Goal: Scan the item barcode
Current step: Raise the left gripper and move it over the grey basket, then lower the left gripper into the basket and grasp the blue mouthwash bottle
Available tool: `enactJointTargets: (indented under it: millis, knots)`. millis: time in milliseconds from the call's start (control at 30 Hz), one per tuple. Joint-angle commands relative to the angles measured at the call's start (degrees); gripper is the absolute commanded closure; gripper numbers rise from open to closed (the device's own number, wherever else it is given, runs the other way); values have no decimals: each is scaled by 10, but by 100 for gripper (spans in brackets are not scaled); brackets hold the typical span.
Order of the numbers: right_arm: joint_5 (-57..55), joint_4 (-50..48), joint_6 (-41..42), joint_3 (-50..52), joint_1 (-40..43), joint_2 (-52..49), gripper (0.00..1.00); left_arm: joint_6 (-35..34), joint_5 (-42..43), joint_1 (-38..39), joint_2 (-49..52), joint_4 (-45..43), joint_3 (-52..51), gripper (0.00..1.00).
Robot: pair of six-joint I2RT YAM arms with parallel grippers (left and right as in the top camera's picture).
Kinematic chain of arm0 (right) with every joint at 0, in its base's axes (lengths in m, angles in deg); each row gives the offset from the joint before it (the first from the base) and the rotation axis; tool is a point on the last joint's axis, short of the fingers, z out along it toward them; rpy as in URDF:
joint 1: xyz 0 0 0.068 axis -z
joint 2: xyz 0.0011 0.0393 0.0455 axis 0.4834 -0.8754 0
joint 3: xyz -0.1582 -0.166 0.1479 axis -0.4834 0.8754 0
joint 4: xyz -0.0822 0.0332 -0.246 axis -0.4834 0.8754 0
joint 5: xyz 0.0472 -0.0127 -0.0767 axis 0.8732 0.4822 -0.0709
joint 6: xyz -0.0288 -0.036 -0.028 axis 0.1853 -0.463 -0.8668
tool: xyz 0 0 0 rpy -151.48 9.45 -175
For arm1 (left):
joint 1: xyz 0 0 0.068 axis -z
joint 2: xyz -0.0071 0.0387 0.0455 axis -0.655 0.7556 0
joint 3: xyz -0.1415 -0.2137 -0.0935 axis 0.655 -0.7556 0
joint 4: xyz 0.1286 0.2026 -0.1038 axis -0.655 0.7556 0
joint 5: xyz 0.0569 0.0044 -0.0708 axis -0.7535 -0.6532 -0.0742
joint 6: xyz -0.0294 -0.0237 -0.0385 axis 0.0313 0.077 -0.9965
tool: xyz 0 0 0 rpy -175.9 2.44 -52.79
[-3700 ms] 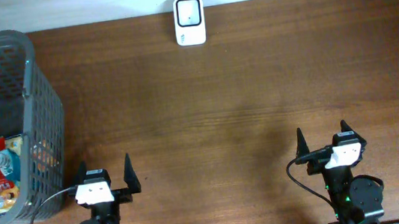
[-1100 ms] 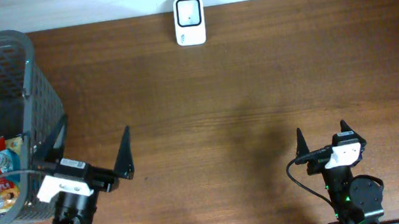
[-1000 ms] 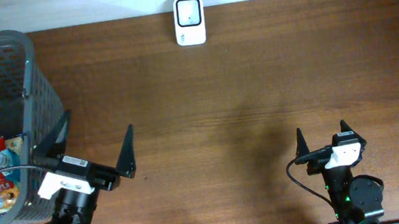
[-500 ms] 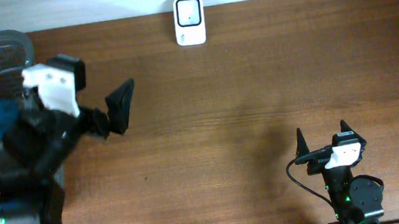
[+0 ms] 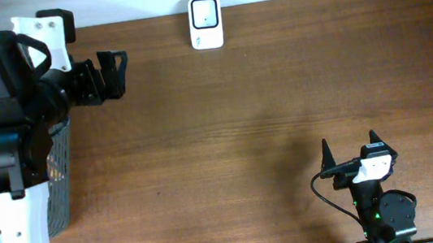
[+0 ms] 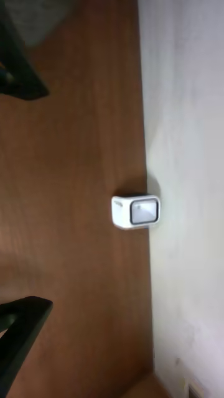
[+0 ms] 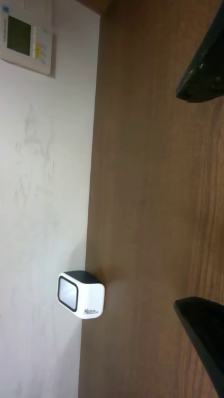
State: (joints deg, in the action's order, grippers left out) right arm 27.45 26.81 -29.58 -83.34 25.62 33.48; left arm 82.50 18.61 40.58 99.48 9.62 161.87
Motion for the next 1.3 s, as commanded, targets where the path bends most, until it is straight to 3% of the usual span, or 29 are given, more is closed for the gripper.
enactJointTargets:
  millis: [0, 67, 367, 733, 1167, 1233, 1267]
  knots:
    - [1, 2, -4, 5, 4, 4, 2, -108, -167, 0, -7, 36, 30, 1]
    - [1, 2, -4, 5, 4, 4, 2, -158, -259, -11, -7, 58, 35, 1]
    - [1, 2, -4, 5, 4, 4, 2, -170, -255, -101, -6, 73, 72, 1]
    - [1, 2, -4, 5, 4, 4, 2, -225, -252, -328, 48, 124, 72, 1]
    - [1, 2, -4, 5, 4, 4, 2, -222, -253, -350, 193, 190, 71, 1]
    - [1, 2, -4, 5, 4, 4, 2, -187, -252, -351, 215, 209, 71, 1]
    - [1, 2, -4, 5, 4, 4, 2, -174, -248, -351, 220, 212, 71, 16]
